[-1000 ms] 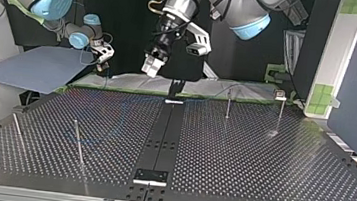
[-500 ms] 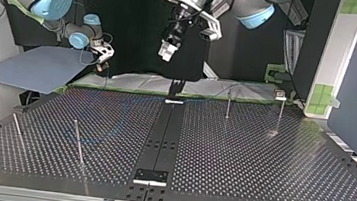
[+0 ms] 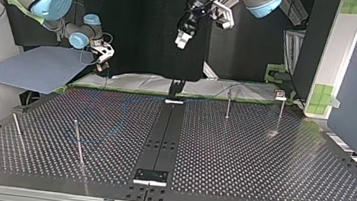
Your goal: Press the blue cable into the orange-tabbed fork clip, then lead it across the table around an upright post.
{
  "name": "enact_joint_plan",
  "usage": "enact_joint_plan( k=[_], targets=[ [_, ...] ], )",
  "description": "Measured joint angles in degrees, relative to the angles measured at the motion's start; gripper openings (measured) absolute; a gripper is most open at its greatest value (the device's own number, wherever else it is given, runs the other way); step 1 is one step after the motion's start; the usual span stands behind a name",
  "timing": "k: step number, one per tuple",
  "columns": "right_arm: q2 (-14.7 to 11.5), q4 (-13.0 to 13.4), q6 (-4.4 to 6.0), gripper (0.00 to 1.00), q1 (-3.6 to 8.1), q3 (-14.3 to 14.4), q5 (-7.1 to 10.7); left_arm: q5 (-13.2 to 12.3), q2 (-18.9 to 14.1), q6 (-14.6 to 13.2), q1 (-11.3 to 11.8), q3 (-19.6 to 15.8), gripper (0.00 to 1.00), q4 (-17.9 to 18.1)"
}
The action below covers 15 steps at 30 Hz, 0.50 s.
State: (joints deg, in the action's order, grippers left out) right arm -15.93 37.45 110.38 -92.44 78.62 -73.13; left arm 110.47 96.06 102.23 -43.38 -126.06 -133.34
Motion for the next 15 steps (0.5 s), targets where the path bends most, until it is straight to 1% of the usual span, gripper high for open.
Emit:
enact_joint_plan(
  k=[3,5,7,15],
  targets=[
    [0.0,0.01,-0.02,0.0,-0.01,0.0,0.0,0.87,-0.01,-1.05,0.34,-0.95,1.0,0.21],
    [0.0,0.0,-0.04,0.0,0.0,0.0,0.0,1.98,-0.01,-2.12,0.59,-1.2,1.0,0.61],
    [-0.01,0.0,-0.05,0.0,0.0,0.0,0.0,3.0,-0.02,-2.51,0.71,-1.3,1.0,0.99],
    [0.0,0.0,-0.06,0.0,-0.02,0.01,0.0,7.26,-0.01,-1.61,0.66,-1.35,1.0,1.15]
  ],
)
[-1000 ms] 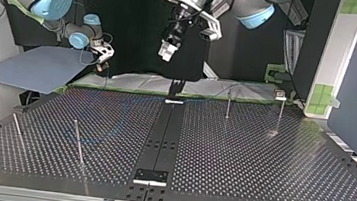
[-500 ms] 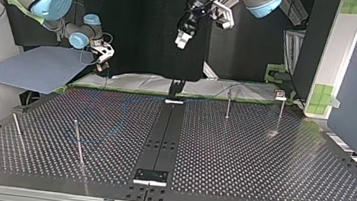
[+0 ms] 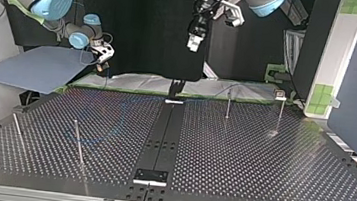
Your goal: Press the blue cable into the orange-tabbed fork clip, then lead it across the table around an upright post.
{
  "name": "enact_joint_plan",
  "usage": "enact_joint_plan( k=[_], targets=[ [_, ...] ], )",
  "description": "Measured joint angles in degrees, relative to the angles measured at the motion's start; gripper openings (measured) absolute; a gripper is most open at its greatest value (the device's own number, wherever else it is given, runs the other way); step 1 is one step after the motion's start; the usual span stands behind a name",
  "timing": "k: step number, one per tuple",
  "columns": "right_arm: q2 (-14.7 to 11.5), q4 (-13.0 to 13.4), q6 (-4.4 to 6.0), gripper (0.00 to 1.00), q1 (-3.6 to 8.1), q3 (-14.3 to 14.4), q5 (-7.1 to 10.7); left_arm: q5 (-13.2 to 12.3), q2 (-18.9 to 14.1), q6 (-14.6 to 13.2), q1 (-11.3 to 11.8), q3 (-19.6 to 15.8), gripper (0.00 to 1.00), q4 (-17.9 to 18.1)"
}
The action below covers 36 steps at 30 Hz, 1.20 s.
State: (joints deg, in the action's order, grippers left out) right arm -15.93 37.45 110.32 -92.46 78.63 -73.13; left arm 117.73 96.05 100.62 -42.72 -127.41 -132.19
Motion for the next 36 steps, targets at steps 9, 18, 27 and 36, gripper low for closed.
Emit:
enact_joint_plan(
  k=[9,18,27,36],
  targets=[
    [0.01,0.0,-0.16,0.0,-0.01,0.0,0.0,5.05,0.01,0.09,0.05,-0.03,1.0,-0.1],
    [0.0,-0.03,-0.56,0.0,-0.05,-0.01,0.0,10.12,-0.01,0.1,0.07,-0.01,1.0,-0.16],
    [-0.03,-0.73,-1.43,0.0,-0.09,0.0,0.0,11.81,0.21,2.83,-0.03,-0.01,1.0,1.78],
    [-0.02,-0.87,-1.58,0.0,-0.11,0.0,-0.01,6.76,2.48,4.05,4.09,-0.01,1.0,6.56]
  ],
)
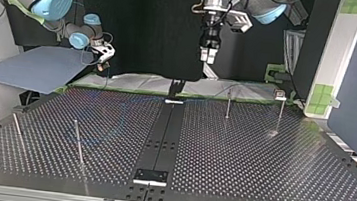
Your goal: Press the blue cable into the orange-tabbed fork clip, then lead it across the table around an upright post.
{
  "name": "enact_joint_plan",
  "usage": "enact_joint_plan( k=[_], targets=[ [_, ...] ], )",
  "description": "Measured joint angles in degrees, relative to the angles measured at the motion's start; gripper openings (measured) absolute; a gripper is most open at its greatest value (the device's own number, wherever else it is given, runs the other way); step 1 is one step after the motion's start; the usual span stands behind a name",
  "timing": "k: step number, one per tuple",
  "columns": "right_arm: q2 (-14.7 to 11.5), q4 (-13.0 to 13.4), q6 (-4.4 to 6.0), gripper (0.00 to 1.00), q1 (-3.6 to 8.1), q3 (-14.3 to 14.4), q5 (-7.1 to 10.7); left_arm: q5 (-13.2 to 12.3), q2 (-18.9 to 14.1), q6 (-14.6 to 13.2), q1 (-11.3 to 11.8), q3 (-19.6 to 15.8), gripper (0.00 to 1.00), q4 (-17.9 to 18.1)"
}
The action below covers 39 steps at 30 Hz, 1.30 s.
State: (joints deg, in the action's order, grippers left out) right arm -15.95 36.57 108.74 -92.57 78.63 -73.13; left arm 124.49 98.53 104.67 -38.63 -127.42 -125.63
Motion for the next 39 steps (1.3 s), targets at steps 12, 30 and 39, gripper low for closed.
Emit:
enact_joint_plan(
  k=[12,30,39],
  targets=[
    [0.0,0.02,0.0,0.0,-0.03,0.0,0.0,-7.57,0.19,-4.33,7.48,-0.01,1.0,-1.68],
    [-0.01,-0.01,0.0,0.0,-0.02,0.0,-0.08,-13.09,0.19,-5.36,8.55,0.0,1.0,-1.82],
    [-0.01,0.0,0.0,0.0,-0.02,0.0,-0.08,-13.1,0.2,-5.36,8.55,0.0,1.0,-1.82]
  ],
)
